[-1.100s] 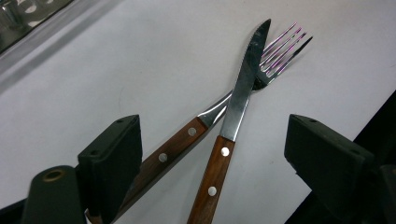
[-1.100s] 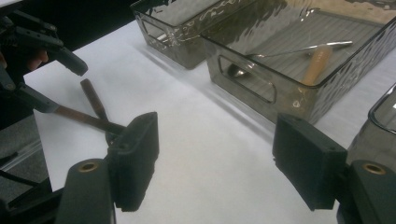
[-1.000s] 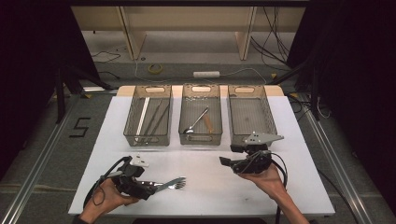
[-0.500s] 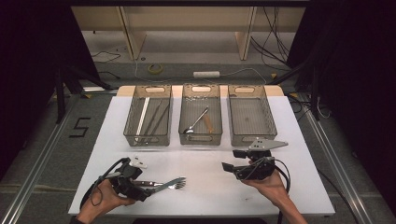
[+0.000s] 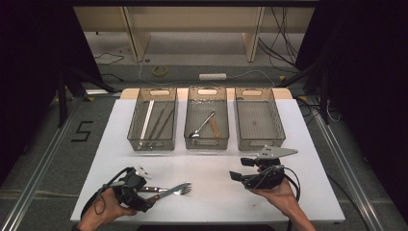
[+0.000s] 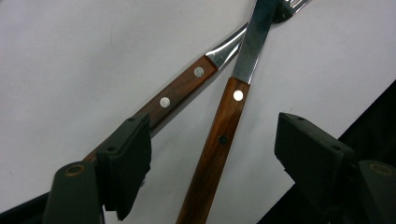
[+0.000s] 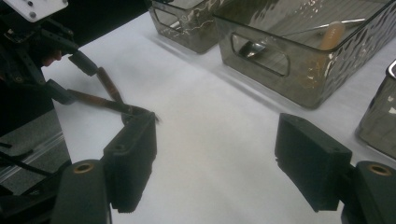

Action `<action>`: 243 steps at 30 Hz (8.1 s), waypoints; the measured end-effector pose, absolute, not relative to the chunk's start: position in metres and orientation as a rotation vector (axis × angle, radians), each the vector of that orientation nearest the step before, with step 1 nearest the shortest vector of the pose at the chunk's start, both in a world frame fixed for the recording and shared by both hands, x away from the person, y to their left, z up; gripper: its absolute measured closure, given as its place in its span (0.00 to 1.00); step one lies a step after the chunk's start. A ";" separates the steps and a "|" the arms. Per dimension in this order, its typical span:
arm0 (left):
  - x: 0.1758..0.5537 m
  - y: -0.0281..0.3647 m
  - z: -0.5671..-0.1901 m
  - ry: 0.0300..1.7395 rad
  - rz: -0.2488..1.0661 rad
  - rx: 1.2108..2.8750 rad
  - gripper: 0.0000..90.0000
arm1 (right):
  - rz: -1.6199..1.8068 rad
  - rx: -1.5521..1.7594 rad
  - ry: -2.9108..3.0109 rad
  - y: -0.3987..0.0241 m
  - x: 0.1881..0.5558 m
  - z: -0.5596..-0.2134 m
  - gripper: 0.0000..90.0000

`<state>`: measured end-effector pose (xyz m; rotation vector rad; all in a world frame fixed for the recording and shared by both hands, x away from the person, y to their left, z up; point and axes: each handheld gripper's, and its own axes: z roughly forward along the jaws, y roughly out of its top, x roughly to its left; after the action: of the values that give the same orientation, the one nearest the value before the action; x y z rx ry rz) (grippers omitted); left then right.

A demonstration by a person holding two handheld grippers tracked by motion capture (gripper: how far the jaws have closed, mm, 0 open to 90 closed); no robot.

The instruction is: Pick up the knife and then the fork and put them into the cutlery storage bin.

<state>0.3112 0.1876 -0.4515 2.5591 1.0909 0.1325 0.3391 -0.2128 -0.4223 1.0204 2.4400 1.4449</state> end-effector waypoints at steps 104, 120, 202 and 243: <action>0.337 0.094 -0.430 0.674 -0.034 2.677 0.84 | 1.312 0.547 2.595 -0.150 0.303 -0.420 0.34; 0.338 0.071 -0.421 0.609 -0.126 2.700 0.84 | 1.074 0.305 2.611 -0.123 0.295 -0.435 0.36; 0.335 0.122 -0.398 0.732 0.211 2.171 0.23 | 0.740 0.167 2.589 -0.154 0.322 -0.434 0.87; 0.319 0.187 -0.423 0.936 0.363 1.975 0.21 | 1.096 1.120 2.327 -0.215 0.490 -0.355 0.87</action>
<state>0.3187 0.1868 -0.4230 1.9754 0.9362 0.3634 0.4896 -0.2149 -0.3553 1.1196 2.3274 1.0962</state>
